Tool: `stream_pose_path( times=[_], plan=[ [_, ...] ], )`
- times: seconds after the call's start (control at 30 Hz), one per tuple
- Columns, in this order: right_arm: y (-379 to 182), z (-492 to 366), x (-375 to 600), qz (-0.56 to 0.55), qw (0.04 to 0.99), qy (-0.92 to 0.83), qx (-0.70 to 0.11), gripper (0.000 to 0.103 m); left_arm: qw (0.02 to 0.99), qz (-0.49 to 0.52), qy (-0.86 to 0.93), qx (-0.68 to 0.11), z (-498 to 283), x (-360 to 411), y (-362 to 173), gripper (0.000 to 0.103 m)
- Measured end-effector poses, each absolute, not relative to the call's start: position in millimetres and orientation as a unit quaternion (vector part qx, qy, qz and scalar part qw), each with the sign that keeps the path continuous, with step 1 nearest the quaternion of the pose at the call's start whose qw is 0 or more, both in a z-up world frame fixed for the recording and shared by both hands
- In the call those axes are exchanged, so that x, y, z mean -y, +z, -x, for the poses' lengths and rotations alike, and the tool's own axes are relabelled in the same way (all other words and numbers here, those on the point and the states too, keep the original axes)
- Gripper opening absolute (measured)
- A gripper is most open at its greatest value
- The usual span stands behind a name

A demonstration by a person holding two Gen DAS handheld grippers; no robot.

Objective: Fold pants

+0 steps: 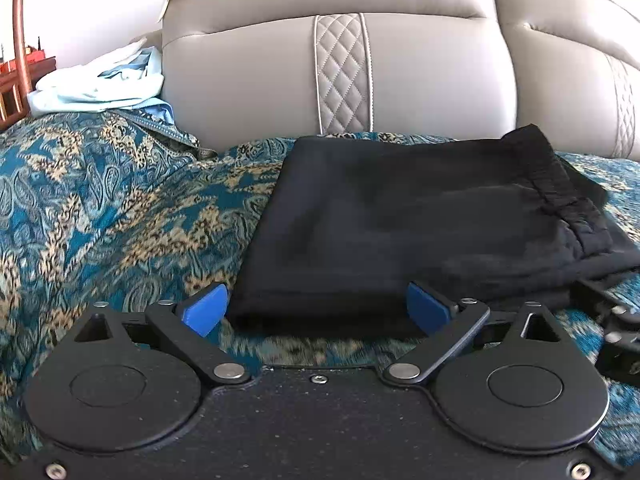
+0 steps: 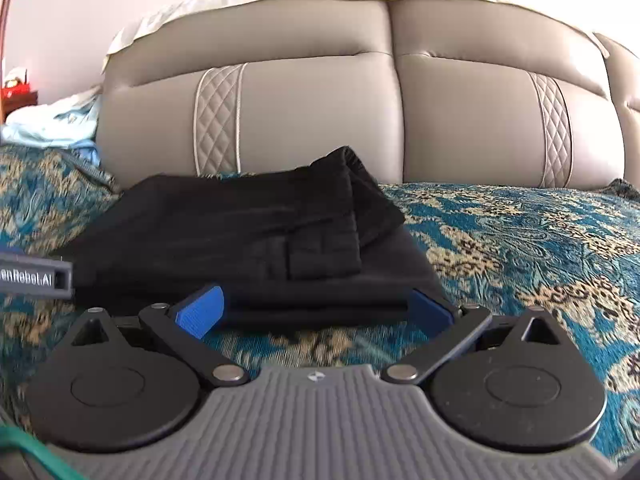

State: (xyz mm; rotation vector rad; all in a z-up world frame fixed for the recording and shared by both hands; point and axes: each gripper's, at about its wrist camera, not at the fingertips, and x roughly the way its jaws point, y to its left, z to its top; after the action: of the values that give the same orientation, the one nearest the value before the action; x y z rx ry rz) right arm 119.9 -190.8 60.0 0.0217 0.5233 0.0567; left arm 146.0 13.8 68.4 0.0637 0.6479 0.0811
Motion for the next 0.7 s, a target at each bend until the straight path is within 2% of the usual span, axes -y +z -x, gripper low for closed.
stream_pose_path(
  times=[0.2,0.7],
  plan=[
    [55,-111,188,0.017,0.965,0.019,-0.259,0.103,0.942,-0.054,0.039,-0.329,-129,-4,58,0.098],
    [46,-117,187,0.023,0.961,0.015,-0.276,0.103,0.939,-0.008,0.038,-0.342,-129,-13,44,0.103]
  ],
)
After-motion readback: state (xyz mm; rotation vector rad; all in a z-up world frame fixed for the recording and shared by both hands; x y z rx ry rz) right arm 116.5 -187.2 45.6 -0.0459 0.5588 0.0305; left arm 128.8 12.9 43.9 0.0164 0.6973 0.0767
